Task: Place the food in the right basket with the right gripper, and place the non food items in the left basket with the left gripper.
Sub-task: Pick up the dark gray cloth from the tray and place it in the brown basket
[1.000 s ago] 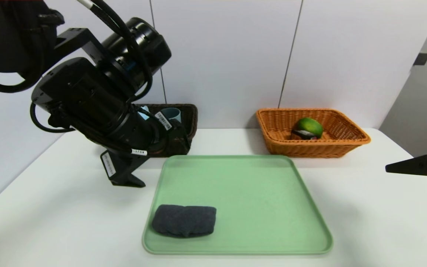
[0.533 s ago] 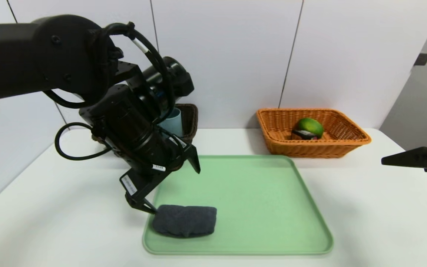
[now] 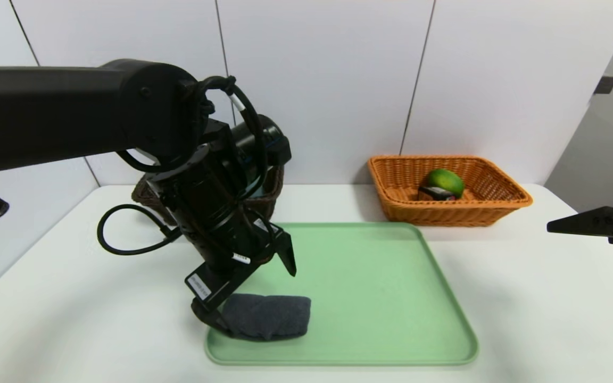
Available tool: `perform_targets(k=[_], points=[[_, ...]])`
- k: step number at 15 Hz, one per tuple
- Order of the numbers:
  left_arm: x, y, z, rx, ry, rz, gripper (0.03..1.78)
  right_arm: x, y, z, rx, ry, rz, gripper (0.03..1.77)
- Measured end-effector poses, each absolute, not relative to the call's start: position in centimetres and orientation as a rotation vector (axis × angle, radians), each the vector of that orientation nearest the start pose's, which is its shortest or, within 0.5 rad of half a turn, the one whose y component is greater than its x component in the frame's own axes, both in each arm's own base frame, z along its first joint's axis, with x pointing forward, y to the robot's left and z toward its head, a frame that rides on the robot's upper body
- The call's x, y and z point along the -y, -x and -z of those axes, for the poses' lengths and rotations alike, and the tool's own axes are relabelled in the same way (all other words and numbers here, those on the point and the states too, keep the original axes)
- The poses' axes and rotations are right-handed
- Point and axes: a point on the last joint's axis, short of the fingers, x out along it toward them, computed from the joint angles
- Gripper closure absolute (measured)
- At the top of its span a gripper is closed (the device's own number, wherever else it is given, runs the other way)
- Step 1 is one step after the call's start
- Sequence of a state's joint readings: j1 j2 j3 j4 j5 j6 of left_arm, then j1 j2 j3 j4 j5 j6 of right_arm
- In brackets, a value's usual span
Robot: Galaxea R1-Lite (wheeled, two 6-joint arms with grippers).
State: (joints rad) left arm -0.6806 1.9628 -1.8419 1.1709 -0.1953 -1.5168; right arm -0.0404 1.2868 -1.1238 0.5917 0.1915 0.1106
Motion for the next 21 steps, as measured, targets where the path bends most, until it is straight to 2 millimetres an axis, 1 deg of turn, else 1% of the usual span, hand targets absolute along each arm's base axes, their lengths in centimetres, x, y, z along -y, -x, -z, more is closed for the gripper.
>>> perform_targets(k=[10,14,21], points=[[19.3,-27.9,-20.3,-1.530,0.913,-0.519,0.12,0.3,-18.0,-26.3,-0.743,-0.192,-0.101,0.09],[19.5,-28.4,-19.3,-1.549,0.904,-0.544,0.12,0.4,-18.5,-26.1,-0.748,-0.193,-0.099,0.09],[20.9,-29.3,-18.3,-1.572,0.893,-0.530,0.12,0.9,-19.4,-25.7,-0.743,-0.205,-0.083,0.09]])
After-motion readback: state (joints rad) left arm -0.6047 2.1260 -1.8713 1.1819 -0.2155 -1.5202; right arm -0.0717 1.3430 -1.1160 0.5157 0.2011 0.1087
